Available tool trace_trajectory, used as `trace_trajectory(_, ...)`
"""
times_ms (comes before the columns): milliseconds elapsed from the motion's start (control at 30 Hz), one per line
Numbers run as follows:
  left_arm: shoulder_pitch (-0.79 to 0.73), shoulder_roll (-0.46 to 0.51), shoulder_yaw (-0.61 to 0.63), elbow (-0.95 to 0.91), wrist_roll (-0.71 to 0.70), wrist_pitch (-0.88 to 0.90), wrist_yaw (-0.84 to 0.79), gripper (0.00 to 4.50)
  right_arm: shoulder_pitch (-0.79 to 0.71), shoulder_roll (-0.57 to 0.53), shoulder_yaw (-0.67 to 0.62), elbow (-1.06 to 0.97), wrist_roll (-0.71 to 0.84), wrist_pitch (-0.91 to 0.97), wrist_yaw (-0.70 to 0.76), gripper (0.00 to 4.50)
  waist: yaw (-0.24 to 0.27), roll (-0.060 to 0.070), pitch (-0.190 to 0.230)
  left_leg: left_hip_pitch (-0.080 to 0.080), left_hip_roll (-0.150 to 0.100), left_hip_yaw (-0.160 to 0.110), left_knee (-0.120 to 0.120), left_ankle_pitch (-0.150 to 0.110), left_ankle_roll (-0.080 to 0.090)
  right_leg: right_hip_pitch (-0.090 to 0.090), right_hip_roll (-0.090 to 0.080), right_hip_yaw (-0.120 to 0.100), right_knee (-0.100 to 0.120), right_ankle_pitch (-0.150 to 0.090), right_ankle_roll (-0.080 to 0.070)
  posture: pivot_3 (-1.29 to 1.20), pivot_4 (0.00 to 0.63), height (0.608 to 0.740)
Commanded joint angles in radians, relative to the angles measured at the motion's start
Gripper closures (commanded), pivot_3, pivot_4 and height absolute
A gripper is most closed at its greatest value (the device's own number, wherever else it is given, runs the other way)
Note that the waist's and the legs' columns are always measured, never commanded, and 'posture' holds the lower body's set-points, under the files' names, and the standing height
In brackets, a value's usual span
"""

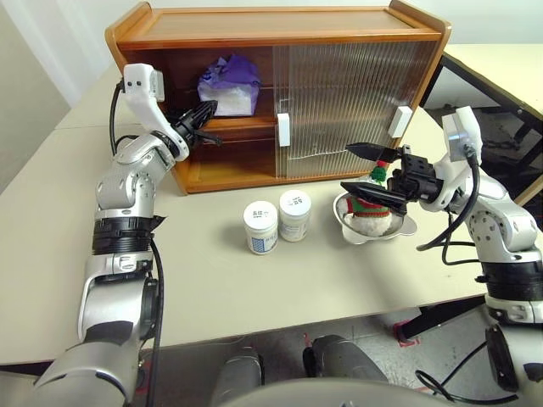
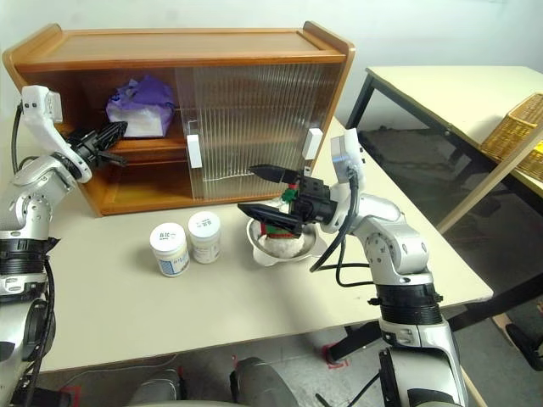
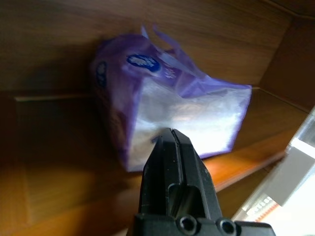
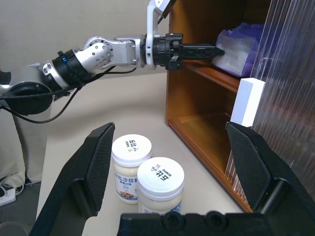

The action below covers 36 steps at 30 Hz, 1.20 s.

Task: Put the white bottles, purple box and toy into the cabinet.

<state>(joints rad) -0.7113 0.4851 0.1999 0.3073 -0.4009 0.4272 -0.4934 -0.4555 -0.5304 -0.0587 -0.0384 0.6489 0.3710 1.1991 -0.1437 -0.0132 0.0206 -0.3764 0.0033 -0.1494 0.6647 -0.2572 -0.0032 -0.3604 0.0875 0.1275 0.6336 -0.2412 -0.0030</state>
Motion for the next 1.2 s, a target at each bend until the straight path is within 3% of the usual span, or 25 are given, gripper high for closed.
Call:
trace_trajectory(33,-0.012,-0.024,0.009,0.012,-0.013,-0.020,-0.022,4.48,0.008,-0.007,-0.004,-0.022,0.003,0.004,-0.005,0.00,-0.001,0.000,0.000,0.000,0.000,0.000,0.000,0.000,0.000,0.000,0.000,0.000,0.000,0.000,0.000,-0.24,0.007,0.740)
trace_trajectory(133,0.026,-0.029,0.007,-0.064,-0.060,0.031,-0.074,4.48,0.011,-0.006,-0.007,-0.024,0.004,0.002,-0.010,0.00,-0.002,0.000,0.000,0.000,0.000,0.000,0.001,0.000,0.000,0.001,0.000,0.000,0.000,0.000,0.000,-0.25,0.007,0.740)
trace_trajectory(233,0.105,-0.010,-0.009,-0.175,-0.105,0.078,-0.152,3.91,0.015,-0.006,-0.008,-0.024,0.004,0.000,-0.011,0.00,-0.008,0.000,0.000,-0.001,-0.001,0.003,0.002,0.000,0.000,0.000,0.000,0.000,0.000,0.000,0.000,-0.24,0.010,0.740)
trace_trajectory(400,0.241,0.014,0.045,-0.347,-0.234,0.135,-0.243,2.30,0.022,-0.012,-0.005,-0.016,0.002,-0.002,0.002,0.00,-0.014,0.000,0.000,-0.003,-0.001,0.005,0.002,0.000,0.000,-0.002,0.001,-0.001,0.000,0.000,0.000,-0.24,0.014,0.740)
trace_trajectory(600,0.455,0.140,0.015,-0.473,-0.237,0.080,-0.442,0.19,0.006,-0.005,-0.005,0.002,0.007,-0.008,0.021,0.00,-0.019,0.001,-0.001,-0.003,0.000,0.000,0.000,0.000,0.000,-0.003,0.002,-0.001,0.000,0.000,-0.003,-0.23,0.018,0.740)
trace_trajectory(633,0.506,0.161,0.016,-0.479,-0.233,0.078,-0.470,0.01,0.002,-0.003,-0.001,0.006,0.009,-0.008,0.031,0.00,-0.019,0.001,-0.001,-0.003,0.001,-0.001,0.000,0.000,0.000,-0.004,0.002,-0.001,0.000,0.000,-0.003,-0.23,0.018,0.740)
trace_trajectory(833,0.671,0.218,0.016,-0.489,-0.209,0.052,-0.529,0.01,-0.019,0.006,0.001,0.011,0.050,0.034,0.068,0.00,-0.022,0.003,-0.002,-0.008,0.006,-0.005,-0.001,0.000,-0.001,-0.010,-0.001,-0.002,0.000,0.002,-0.008,-0.23,0.018,0.740)
trace_trajectory(1000,0.781,0.243,0.014,-0.504,-0.179,0.002,-0.570,0.01,-0.026,0.006,0.008,0.025,0.038,0.033,0.067,0.00,-0.025,0.005,-0.003,-0.012,0.007,-0.004,-0.003,-0.001,-0.003,-0.017,-0.002,-0.003,0.001,0.007,-0.021,-0.21,0.024,0.740)
trace_trajectory(1200,0.778,0.244,-0.060,-0.452,-0.098,-0.062,-0.588,0.01,-0.026,0.012,0.021,0.041,0.013,0.020,0.066,0.00,-0.020,0.008,-0.005,-0.016,0.008,-0.004,-0.005,-0.001,-0.004,-0.022,-0.001,-0.004,0.001,0.006,-0.024,-0.21,0.024,0.740)
